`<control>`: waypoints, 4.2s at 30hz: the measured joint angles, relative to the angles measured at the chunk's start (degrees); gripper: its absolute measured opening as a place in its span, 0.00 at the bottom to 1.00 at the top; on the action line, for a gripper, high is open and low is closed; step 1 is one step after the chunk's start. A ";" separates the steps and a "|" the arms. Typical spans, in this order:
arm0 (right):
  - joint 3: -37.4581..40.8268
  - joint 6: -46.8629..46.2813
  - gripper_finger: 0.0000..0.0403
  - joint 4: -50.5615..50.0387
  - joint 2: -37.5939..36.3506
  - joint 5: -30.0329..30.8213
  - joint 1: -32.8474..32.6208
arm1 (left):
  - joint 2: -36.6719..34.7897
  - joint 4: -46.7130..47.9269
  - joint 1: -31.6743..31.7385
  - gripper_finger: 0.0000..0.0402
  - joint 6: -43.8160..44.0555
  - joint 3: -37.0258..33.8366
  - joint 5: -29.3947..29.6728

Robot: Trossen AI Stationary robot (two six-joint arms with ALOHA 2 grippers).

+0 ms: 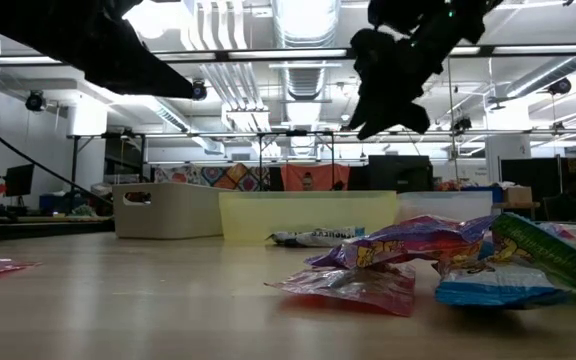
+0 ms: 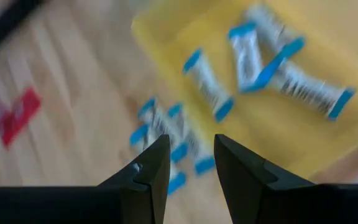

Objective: Sort candy
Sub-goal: Put the blue candy into the gray bin

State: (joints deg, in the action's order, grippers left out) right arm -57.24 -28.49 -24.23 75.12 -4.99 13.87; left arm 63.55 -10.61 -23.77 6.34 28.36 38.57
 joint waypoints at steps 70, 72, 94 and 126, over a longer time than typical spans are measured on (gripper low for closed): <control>8.12 -3.59 0.02 -5.73 -5.57 -3.12 -17.98 | 0.06 -16.29 3.35 0.22 -13.59 -0.29 -20.72; 8.16 -0.04 0.02 0.07 -5.94 -3.07 -18.30 | 0.04 -19.46 3.37 0.22 -13.45 -1.22 -22.24; 8.18 26.13 0.02 40.16 8.37 -25.24 -18.62 | 16.69 -44.72 6.45 0.32 -7.02 -1.86 -33.73; 8.18 36.96 0.02 42.26 7.92 -29.48 -18.81 | 36.16 -51.56 13.33 0.24 -3.96 9.45 -48.60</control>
State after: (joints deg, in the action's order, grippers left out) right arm -49.06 8.47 18.02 83.04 -34.47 -4.94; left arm 99.71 -62.17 -10.44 2.37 37.81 -10.04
